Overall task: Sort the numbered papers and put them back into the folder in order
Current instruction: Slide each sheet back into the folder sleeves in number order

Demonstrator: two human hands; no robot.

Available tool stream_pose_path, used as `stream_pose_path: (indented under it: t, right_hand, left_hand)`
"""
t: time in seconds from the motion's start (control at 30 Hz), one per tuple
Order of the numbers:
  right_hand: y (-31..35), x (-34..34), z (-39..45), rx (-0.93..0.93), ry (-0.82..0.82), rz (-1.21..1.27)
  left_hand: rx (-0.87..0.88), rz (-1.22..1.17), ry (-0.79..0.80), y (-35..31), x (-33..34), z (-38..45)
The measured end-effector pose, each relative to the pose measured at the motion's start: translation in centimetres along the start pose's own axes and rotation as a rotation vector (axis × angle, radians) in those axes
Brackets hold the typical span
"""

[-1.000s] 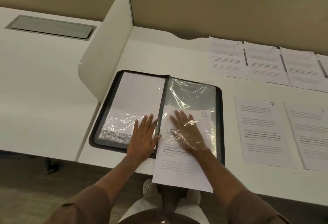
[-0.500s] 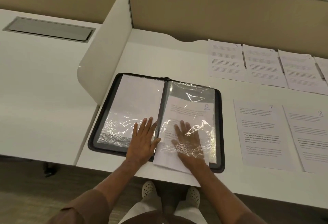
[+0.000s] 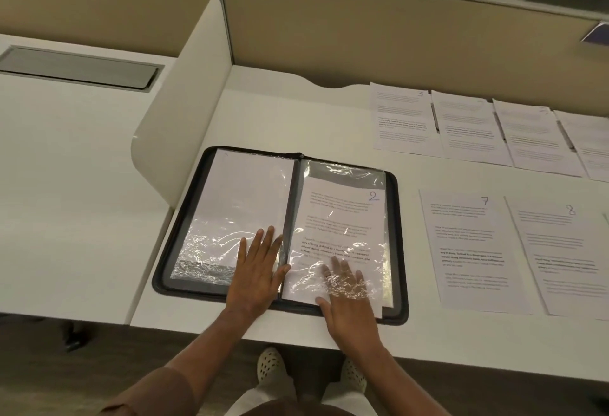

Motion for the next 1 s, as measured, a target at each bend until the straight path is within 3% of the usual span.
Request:
stream_pose_path:
  t: [0.37, 0.53, 0.67, 0.77, 1.0]
  right_hand:
    - [-3.2, 0.8, 6.4, -0.018, -0.004, -0.102]
    - [-3.0, -0.4, 7.2, -0.004, 0.120, -0.041]
    - [-2.4, -1.5, 6.4, 0.057, 0.114, 0.101]
    - [-0.8, -2.4, 4.4, 0.195, 0.111, 0.480]
    - [-0.1, -6.1, 0.3, 0.911, -0.183, 1.878]
  left_hand:
    - [-0.016, 0.062, 0.039, -0.2, -0.3, -0.1]
    - [-0.019, 0.090, 0.038, -0.2, -0.2, 0.0]
    - [-0.018, 0.091, 0.037, -0.3, -0.2, 0.1]
    - [-0.018, 0.083, 0.046, -0.3, -0.1, 0.1]
    - [0.012, 0.037, 0.031, 0.3, 0.3, 0.1]
Point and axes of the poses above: each hand's wrist, its own z-axis towards the middle knuckle, its own x-axis out of the palm, y = z × x, the point moved 1 cm from there along z, towards the middle knuckle, and after that the axes turned 1 degree about -z, right-handed, at the moved point
